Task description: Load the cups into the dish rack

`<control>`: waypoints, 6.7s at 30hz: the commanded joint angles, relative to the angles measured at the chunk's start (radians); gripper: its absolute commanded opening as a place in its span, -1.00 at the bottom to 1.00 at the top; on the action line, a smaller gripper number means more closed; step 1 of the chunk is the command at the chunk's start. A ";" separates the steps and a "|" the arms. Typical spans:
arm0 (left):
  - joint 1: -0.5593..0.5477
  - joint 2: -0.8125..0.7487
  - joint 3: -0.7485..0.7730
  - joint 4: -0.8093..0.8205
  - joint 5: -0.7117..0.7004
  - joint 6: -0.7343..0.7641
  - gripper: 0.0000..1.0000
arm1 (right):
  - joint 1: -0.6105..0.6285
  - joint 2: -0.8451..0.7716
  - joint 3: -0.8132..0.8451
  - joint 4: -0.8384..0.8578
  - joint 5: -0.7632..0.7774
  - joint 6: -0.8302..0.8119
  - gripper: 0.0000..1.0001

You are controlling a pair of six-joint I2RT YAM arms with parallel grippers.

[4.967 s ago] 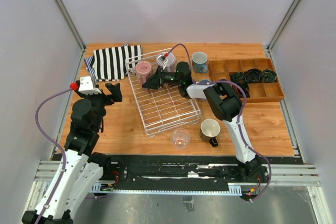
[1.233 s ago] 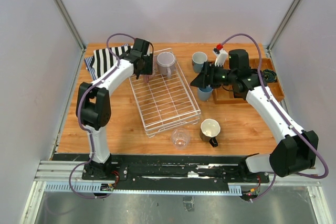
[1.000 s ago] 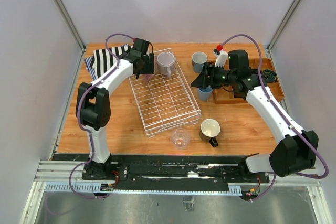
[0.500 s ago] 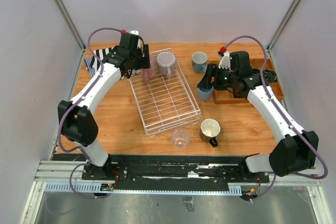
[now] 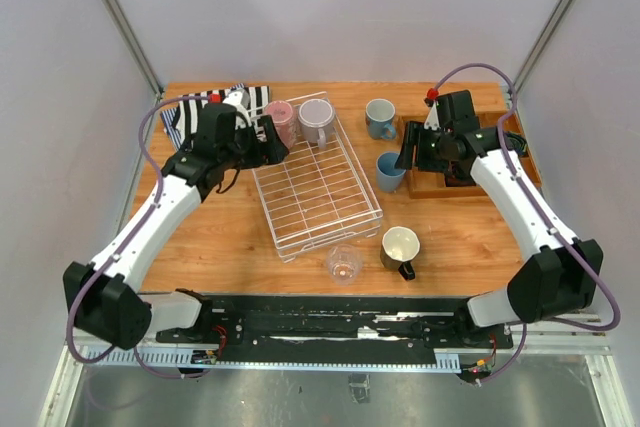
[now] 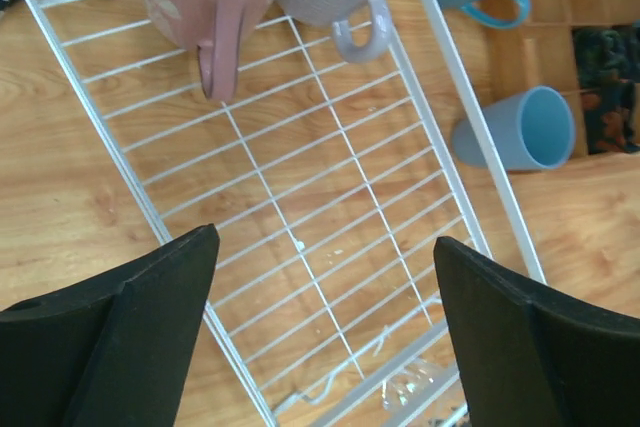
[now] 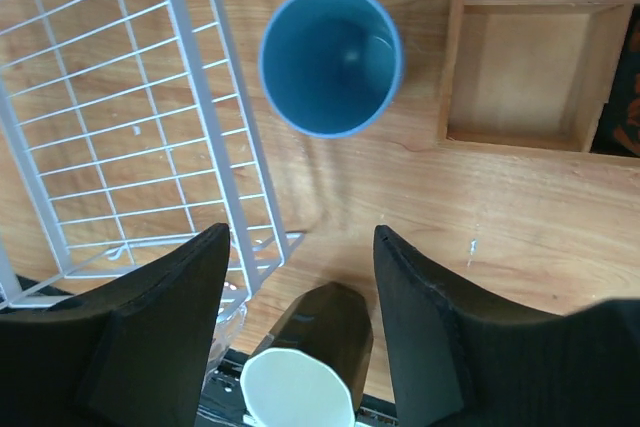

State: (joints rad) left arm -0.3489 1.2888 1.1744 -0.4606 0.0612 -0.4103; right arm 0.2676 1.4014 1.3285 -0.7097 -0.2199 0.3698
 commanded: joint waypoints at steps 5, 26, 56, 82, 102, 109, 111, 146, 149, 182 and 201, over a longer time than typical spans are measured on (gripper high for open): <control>0.013 -0.125 -0.094 0.145 0.168 -0.108 0.99 | -0.021 0.104 0.063 0.068 0.101 -0.062 0.11; 0.030 -0.105 -0.018 0.058 0.156 -0.038 0.99 | -0.073 0.563 0.498 0.144 0.089 0.128 0.12; 0.093 -0.033 0.049 -0.003 0.130 0.036 0.99 | -0.080 0.849 0.707 0.205 0.146 0.386 -0.18; 0.106 -0.061 -0.026 0.160 0.279 0.045 0.99 | -0.121 0.772 0.623 0.353 -0.150 0.438 -0.98; 0.095 -0.039 -0.167 0.797 0.785 -0.170 0.99 | -0.143 0.256 0.098 1.114 -0.560 1.142 -0.98; 0.040 0.061 -0.145 1.033 0.799 -0.260 0.99 | -0.029 0.118 -0.062 1.283 -0.529 1.341 -0.98; 0.015 0.091 -0.122 1.051 0.797 -0.254 0.99 | 0.005 0.093 -0.098 1.288 -0.515 1.376 -0.98; -0.049 0.246 0.038 1.184 0.946 -0.377 -0.03 | 0.129 0.098 -0.179 1.338 -0.435 1.389 -0.98; -0.050 0.249 0.039 1.178 0.953 -0.379 -0.07 | 0.130 0.096 -0.183 1.318 -0.440 1.375 -0.98; -0.068 0.307 0.014 1.419 0.880 -0.535 -0.52 | 0.173 0.121 -0.243 1.380 -0.402 1.382 -0.98; -0.067 0.182 -0.091 1.294 0.786 -0.407 -0.99 | 0.161 0.099 -0.290 1.348 -0.401 1.327 -0.23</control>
State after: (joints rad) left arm -0.4068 1.5642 1.0969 0.7990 0.8921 -0.8734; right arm 0.4129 1.5162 1.0592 0.6434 -0.6197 1.7374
